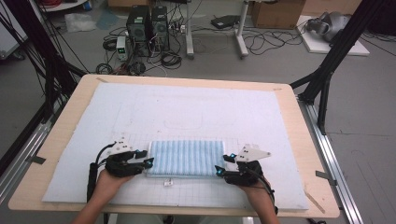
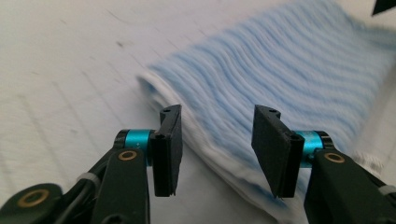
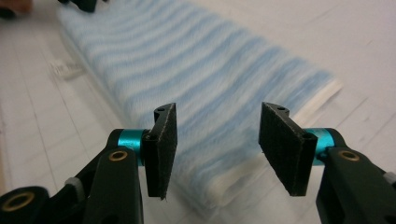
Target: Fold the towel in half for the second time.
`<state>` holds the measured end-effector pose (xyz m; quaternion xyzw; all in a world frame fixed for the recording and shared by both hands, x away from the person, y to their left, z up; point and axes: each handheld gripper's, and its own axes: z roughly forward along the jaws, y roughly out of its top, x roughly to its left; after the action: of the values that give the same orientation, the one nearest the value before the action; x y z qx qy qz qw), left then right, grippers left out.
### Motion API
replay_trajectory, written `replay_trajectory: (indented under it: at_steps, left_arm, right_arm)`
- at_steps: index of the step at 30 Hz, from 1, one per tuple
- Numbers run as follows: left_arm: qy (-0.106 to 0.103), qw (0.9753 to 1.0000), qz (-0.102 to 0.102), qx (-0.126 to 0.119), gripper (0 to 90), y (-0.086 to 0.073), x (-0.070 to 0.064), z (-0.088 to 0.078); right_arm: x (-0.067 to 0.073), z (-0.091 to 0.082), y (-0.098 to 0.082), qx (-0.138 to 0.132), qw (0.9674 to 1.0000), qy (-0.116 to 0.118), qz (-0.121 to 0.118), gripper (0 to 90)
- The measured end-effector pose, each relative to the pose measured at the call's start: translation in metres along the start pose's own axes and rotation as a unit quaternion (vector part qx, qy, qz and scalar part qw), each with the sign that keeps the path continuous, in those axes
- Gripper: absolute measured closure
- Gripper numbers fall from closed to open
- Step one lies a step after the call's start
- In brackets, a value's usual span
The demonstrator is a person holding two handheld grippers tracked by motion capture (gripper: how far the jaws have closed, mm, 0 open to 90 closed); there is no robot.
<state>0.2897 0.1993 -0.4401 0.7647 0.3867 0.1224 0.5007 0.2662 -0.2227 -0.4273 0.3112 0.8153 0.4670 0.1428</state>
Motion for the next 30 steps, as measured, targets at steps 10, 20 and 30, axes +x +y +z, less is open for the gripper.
replay_trajectory:
  at_steps: [10, 20, 30]
  left_arm:
    - [-0.005, 0.998, -0.003, -0.064, 49.3, 0.018, 0.026, -0.002]
    - [0.021, 0.993, -0.014, -0.115, 21.6, 0.025, 0.039, -0.008]
    - [0.036, 0.9908, -0.005, -0.131, 19.8, 0.027, 0.046, -0.02]
  right_arm:
    - [-0.03, 0.003, 0.008, -0.025, 0.9985, -0.042, 0.025, 40.3]
    - [-0.055, -0.016, 0.007, -0.026, 0.9898, -0.131, 0.051, 16.5]
    - [-0.067, -0.043, -0.006, -0.047, 0.9832, -0.161, 0.072, 11.6]
